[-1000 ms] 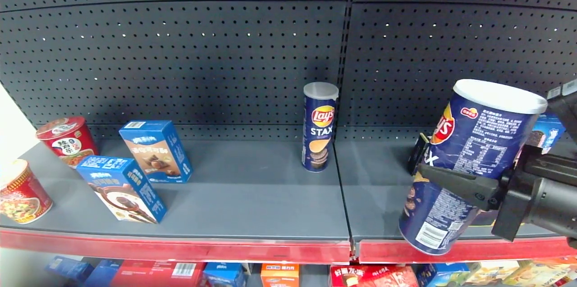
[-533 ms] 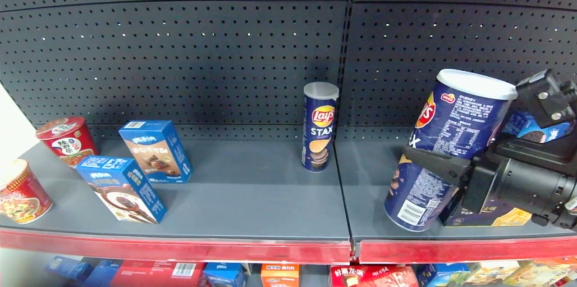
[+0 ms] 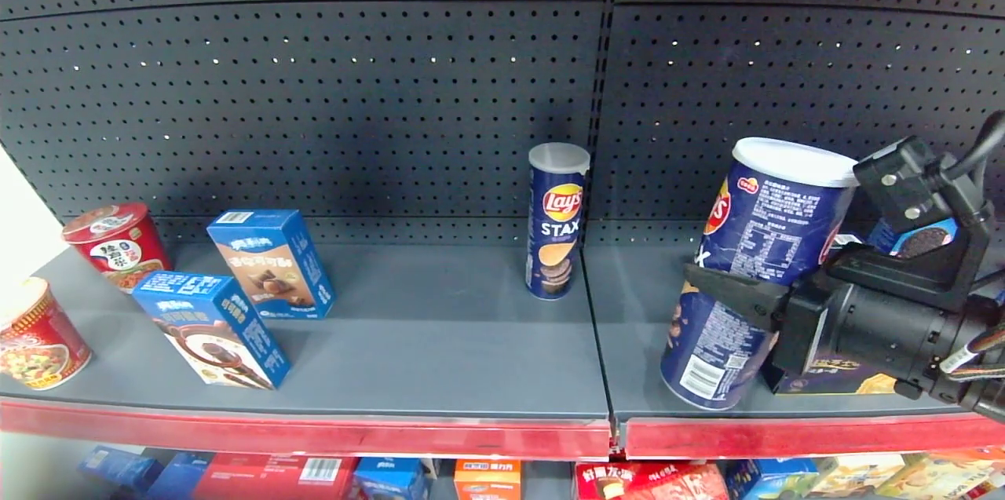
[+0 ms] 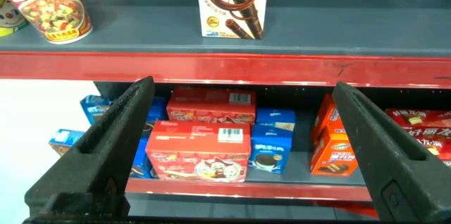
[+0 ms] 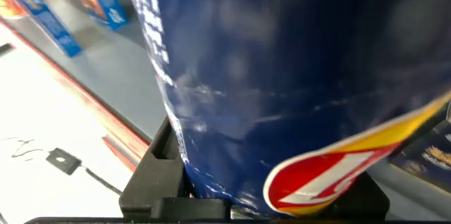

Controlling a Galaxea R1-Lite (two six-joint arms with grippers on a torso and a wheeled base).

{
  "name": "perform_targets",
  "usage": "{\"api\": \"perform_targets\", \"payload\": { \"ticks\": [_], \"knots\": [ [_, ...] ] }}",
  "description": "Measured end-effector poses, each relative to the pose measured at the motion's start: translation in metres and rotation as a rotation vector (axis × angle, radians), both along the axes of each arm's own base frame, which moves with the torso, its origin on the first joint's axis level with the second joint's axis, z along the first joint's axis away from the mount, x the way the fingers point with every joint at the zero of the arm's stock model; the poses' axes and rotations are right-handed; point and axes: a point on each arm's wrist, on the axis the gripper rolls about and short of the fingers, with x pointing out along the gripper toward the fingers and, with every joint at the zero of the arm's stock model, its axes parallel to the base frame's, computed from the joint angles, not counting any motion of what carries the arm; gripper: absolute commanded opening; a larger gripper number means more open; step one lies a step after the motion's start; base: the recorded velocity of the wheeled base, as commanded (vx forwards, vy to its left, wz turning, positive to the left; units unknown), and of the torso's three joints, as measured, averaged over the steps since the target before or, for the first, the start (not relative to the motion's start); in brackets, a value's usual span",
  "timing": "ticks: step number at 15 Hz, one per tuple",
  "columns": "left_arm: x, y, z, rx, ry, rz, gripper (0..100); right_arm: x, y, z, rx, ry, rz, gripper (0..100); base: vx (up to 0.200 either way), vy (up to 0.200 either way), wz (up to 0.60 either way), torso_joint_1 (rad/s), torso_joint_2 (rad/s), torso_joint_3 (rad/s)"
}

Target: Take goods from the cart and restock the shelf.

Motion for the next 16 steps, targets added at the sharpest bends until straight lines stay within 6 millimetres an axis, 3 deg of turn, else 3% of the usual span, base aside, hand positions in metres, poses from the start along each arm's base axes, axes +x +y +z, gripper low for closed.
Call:
{"api": "perform_targets", "payload": {
  "ticks": [9, 13, 16],
  "knots": [
    [0.0, -0.001, 0.001, 0.023, -0.003, -0.036, 100, 0.01, 0.008, -0.005, -0.076, 0.051, -0.132, 0, 0.0, 0.0, 0.0, 0.0, 0.0, 0.0],
    [-0.003, -0.003, 0.044, -0.039, -0.086, -0.181, 100, 0.005, 0.009, -0.009, -0.086, 0.059, -0.121, 0, 0.0, 0.0, 0.0, 0.0, 0.0, 0.0],
    [0.027, -0.005, 0.088, -0.03, -0.066, -0.259, 100, 0.001, 0.015, -0.008, -0.083, 0.052, -0.089, 0, 0.0, 0.0, 0.0, 0.0, 0.0, 0.0]
  ]
}}
